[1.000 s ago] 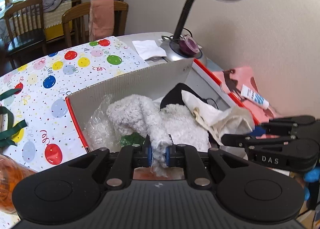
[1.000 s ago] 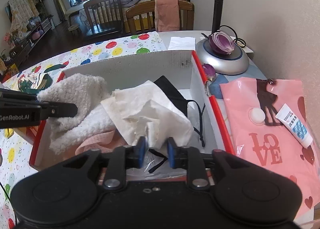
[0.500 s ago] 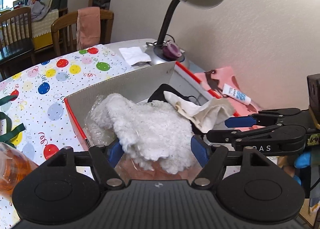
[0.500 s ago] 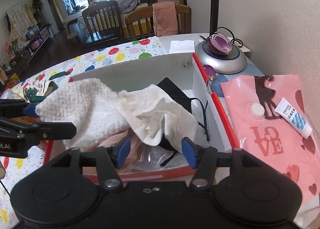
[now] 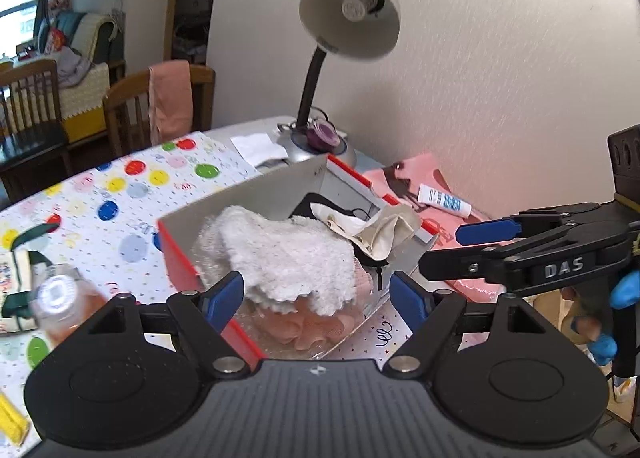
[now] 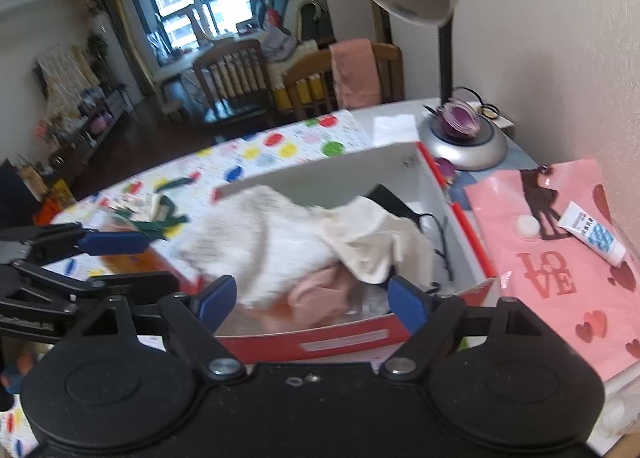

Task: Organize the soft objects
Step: 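Withdraw both open grippers from the box back over the table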

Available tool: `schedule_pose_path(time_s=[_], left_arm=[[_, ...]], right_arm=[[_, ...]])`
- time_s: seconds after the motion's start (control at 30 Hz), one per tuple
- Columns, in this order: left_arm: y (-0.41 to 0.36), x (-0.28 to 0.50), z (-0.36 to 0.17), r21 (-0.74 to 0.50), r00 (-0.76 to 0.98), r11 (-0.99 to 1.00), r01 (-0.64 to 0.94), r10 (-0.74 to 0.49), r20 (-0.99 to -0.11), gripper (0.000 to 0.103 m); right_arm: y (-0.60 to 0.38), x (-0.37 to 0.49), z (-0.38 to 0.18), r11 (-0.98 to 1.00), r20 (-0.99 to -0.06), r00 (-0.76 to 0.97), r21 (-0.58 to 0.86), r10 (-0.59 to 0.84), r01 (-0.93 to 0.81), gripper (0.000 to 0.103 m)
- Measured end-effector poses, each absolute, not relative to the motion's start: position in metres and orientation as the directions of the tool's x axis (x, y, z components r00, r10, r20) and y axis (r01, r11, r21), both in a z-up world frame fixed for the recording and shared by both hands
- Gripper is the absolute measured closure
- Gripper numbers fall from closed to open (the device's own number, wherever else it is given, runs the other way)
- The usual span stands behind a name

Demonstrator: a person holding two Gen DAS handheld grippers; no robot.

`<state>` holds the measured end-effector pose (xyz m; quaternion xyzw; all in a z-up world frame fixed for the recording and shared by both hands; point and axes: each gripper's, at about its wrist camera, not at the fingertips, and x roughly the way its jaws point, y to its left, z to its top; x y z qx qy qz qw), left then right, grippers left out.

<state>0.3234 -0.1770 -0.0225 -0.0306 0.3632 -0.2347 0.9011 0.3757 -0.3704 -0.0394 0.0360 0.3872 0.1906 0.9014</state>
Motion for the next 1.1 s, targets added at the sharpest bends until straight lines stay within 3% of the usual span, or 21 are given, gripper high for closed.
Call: schedule_pose_path(time_s=[0.17,0.53,0.8,1.1], left_arm=[[-0.156,0.299,-0.005,-0.216,0.652,0.89,0.401,-0.443,-0.616,0.023],[-0.089,0.257,0.018,-0.236,0.718,0.919,0.316,-0.394,-0.573,0.016],[-0.024,0.232,0.018,-0.228,0.771,0.946,0.229,-0.319,-0.551,0.003],[0.037,0.217,0.001,-0.167,0.842,0.984,0.056,-0.136,-0.522,0.0]], right_arm=[[-0.354,0.352,-0.016,0.901,-0.633,0.646,0.233,0.426,-0.366,0.01],[-0.285,0.335,0.015,0.847,-0.589,0.628,0.212,0.509,-0.487,0.001],[-0.22,0.335,0.024,0.795,-0.587,0.577,0.207,0.567,-0.57,0.0],[-0.134,0.346,0.026,0.751,-0.615,0.532,0.156,0.582,-0.642,0.0]])
